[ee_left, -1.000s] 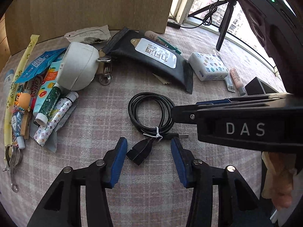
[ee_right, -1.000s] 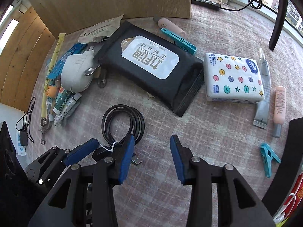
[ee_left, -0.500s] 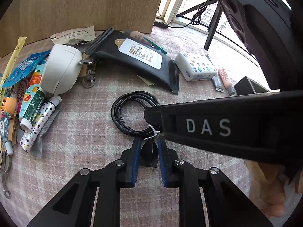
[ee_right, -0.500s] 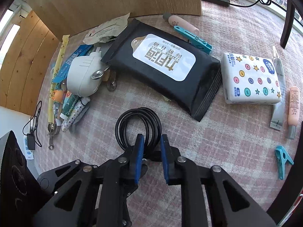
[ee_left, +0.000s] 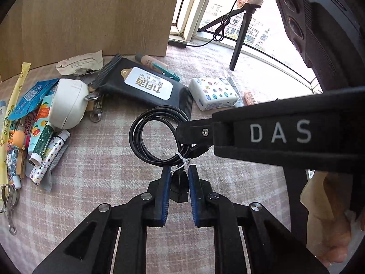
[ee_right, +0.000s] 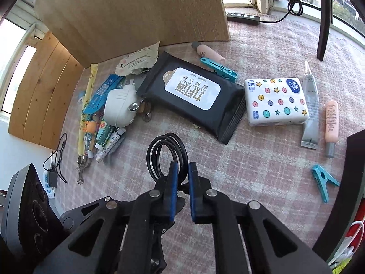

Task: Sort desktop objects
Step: 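Grasp the coiled black cable with both grippers, then carry the black cable into the tray and open both grippers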

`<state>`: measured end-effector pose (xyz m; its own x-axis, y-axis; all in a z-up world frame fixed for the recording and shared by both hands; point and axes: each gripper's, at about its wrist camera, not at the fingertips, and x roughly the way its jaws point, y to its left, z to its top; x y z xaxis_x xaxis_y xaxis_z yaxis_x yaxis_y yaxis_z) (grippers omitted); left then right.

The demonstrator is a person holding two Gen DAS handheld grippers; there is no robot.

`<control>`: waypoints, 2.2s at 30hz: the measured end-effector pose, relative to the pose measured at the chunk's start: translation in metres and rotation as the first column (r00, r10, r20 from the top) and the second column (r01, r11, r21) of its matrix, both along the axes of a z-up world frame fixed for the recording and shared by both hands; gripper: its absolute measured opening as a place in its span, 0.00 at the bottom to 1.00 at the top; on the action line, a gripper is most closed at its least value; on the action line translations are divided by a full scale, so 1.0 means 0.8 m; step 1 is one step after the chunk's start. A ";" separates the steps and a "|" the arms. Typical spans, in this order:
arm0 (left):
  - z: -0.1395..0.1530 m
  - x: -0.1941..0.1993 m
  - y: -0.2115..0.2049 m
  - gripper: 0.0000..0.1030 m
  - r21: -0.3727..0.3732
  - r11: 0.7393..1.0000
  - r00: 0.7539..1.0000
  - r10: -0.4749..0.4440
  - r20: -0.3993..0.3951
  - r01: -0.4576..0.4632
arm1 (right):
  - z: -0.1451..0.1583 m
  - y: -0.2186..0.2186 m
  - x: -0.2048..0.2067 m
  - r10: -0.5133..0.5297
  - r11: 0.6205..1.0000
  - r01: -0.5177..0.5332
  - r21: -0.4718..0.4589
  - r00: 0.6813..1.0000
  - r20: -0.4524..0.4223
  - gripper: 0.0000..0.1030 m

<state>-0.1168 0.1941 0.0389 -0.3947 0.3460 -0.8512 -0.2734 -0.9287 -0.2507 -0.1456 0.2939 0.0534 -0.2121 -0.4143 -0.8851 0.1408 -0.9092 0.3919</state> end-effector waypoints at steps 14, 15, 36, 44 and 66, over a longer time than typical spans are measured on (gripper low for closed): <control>0.064 0.051 0.102 0.13 0.010 0.983 0.980 -0.181 -0.087 0.182 | 0.063 0.136 0.059 -0.190 0.981 0.188 -0.036 0.978 -0.080 0.09; 0.067 0.056 0.115 0.13 0.009 0.979 0.975 -0.201 -0.091 0.203 | 0.066 0.149 0.068 -0.212 0.977 0.209 -0.036 0.974 -0.085 0.09; 0.121 0.198 0.381 0.12 0.011 0.791 0.781 -0.603 -0.164 0.612 | 0.121 0.417 0.291 -0.597 0.796 0.605 0.018 0.790 -0.141 0.13; 0.126 0.202 0.387 0.12 0.002 0.818 0.807 -0.567 -0.164 0.575 | 0.119 0.443 0.316 -0.604 0.789 0.614 0.030 0.783 -0.146 0.13; 0.090 0.167 0.162 0.21 -0.037 0.989 0.985 -0.148 -0.088 0.145 | 0.096 0.286 0.241 -0.317 0.946 0.324 0.023 0.937 -0.148 0.21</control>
